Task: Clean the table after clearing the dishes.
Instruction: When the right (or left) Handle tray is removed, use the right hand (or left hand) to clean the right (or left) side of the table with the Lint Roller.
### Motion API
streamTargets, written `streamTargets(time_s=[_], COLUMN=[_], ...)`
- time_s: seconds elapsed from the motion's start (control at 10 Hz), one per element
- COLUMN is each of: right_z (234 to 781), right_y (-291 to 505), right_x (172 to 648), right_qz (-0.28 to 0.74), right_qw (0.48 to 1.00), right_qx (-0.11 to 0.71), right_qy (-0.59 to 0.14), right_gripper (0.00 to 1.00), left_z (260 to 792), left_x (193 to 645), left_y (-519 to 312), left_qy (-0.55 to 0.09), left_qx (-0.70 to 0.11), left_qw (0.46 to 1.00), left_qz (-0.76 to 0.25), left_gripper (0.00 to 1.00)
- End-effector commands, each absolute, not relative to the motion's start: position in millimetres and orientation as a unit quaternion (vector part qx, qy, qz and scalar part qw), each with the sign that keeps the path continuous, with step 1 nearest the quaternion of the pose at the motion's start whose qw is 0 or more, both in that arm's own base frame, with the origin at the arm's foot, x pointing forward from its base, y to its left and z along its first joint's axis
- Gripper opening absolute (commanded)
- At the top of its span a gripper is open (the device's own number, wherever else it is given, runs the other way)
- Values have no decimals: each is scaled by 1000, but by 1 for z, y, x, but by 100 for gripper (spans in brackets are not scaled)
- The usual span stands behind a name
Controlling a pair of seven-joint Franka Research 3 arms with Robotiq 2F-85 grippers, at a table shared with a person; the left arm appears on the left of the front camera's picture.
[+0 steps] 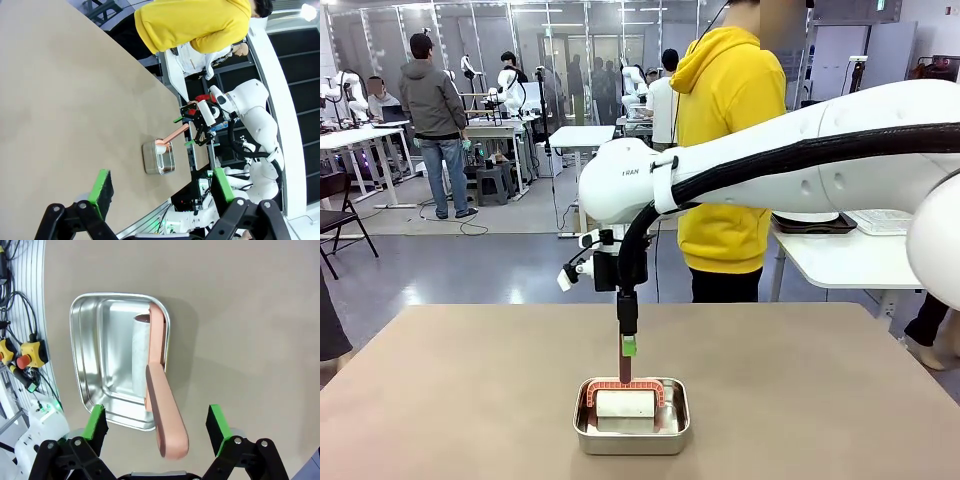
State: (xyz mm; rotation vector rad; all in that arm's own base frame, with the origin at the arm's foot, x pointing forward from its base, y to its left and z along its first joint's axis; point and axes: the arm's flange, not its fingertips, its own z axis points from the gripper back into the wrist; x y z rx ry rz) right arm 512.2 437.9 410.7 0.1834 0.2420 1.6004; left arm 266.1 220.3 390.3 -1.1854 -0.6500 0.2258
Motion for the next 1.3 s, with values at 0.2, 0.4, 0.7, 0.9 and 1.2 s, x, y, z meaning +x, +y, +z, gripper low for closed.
streamTargets(time_s=[0.2,0.4,0.7,0.9,1.2], right_z=[411,412,411,412,411], right_y=[446,443,442,441,439], right_x=[511,511,511,511,511], right_qz=[709,707,708,707,699], right_qw=[693,695,694,697,704], right_qx=[68,65,66,68,73], right_qy=[115,114,108,105,109], right_gripper=[100,84,51,31,5], left_z=[395,395,395,395,395], left_x=[264,264,264,264,264], left_y=[221,221,221,221,221], left_qy=[-298,-298,-298,-298,-298], left_qx=[-552,-552,-552,-552,-552], left_qw=[771,771,771,771,771], left_qz=[112,112,112,112,112], left_gripper=[100,100,100,100,100])
